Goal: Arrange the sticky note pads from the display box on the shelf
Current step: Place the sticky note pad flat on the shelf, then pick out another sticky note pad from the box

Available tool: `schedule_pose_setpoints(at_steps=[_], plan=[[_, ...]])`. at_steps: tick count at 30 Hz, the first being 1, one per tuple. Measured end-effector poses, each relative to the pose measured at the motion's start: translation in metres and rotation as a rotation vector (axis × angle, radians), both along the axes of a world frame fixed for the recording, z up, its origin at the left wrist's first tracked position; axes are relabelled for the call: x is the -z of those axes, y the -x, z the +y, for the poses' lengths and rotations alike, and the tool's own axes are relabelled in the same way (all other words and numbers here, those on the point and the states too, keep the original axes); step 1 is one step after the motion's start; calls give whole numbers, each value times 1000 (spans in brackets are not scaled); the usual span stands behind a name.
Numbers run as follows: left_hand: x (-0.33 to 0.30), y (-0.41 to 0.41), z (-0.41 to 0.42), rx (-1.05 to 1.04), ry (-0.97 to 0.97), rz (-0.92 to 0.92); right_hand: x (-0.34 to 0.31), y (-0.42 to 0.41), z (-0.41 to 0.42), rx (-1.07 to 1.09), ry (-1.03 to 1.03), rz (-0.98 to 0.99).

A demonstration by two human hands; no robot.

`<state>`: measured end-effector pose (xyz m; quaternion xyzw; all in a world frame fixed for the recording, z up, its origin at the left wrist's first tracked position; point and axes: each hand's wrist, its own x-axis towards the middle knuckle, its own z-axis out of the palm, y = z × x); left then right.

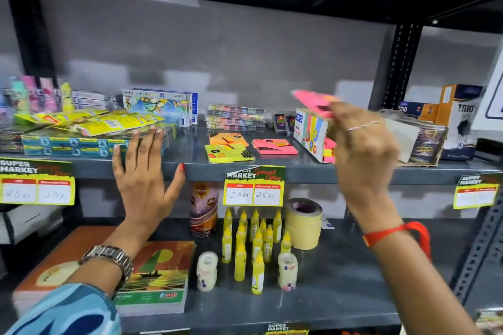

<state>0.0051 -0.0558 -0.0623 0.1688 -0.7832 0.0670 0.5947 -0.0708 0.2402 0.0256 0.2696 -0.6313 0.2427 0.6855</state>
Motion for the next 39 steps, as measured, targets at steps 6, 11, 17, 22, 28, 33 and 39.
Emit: schedule_pose_setpoints(at_steps=[6,11,17,22,28,33,39], plan=[[-1,-1,-1,-1,1,3,-7,5,-57,193,-478,-542],[0,1,-2,1,-2,16,-8,12,-61,196,-635,-809],[2,3,-2,10,1,45,-1,13,-23,15,-265,-569],[2,4,-1,6,9,61,9,21,34,141,72,-576],[3,5,-2,2,18,82,24,34,59,405,-416,-869],[2,4,-3,1,10,72,34,35,73,367,-209,-681],[1,2,-2,2,0,53,33,28,71,184,180,-272]])
